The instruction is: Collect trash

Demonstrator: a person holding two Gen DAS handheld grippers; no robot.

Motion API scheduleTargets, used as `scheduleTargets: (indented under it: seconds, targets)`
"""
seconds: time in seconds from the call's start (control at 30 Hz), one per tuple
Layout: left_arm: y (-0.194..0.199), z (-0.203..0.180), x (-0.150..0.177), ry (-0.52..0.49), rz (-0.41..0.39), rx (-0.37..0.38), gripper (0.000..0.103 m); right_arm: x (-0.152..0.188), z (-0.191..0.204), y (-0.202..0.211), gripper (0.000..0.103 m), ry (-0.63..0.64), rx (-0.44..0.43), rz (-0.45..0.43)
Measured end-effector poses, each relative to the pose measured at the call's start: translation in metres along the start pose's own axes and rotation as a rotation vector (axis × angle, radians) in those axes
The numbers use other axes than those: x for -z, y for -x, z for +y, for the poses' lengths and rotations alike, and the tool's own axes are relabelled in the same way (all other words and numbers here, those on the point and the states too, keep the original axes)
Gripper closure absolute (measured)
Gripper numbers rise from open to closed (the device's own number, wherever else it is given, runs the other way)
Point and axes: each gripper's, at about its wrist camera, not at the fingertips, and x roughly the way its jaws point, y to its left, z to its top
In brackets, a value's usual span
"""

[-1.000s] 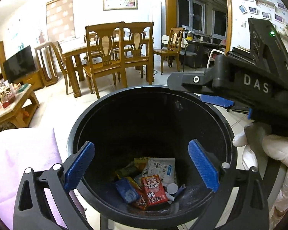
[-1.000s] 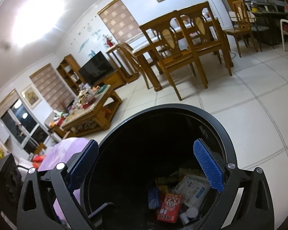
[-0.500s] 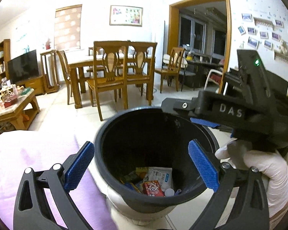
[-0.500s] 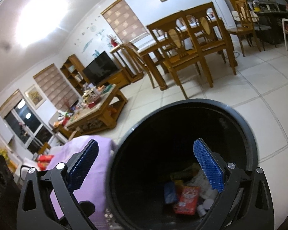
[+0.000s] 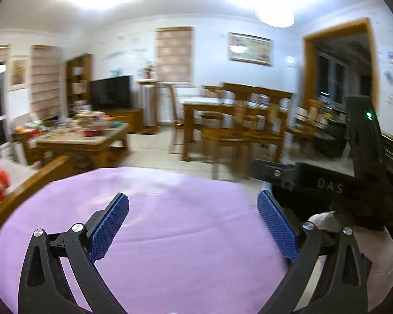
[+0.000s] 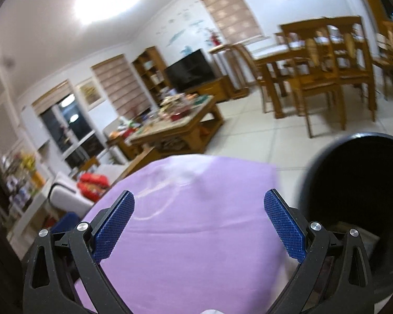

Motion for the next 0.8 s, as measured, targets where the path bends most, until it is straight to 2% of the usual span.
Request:
scheduleTargets:
  seconds: [0.2, 0.3, 0.4, 0.5, 0.67, 0.8]
  targets:
    - [0.029, 0.074, 0.008, 0.086, -0.028, -0.184, 0.005, 0.019, 0.081, -0.048, 0.005, 0.102, -0.053, 0.018]
    - [0.035, 0.097, 0.008, 0.121, -0.034, -0.236, 0.005, 0.029, 0.111, -0.066, 0.005, 0.146, -0.052, 0.001]
    - [0.04, 0.112, 0.013, 0.14, -0.047, -0.263, 0.005, 0.038, 0.129, -0.075, 0.005, 0.181, -0.039, -0.057]
    - [0.042, 0.125, 0.017, 0.155, -0.044, -0.275, 0.005, 0.052, 0.137, -0.078, 0.005, 0.224, -0.009, -0.146]
    - [0.042, 0.137, 0.021, 0.188, -0.037, -0.291, 0.005, 0.051, 0.126, -0.074, 0.005, 0.234, 0.003, -0.183]
    - [0.043, 0.141, 0.024, 0.206, -0.016, -0.303, 0.005, 0.049, 0.115, -0.075, 0.005, 0.203, 0.004, -0.167]
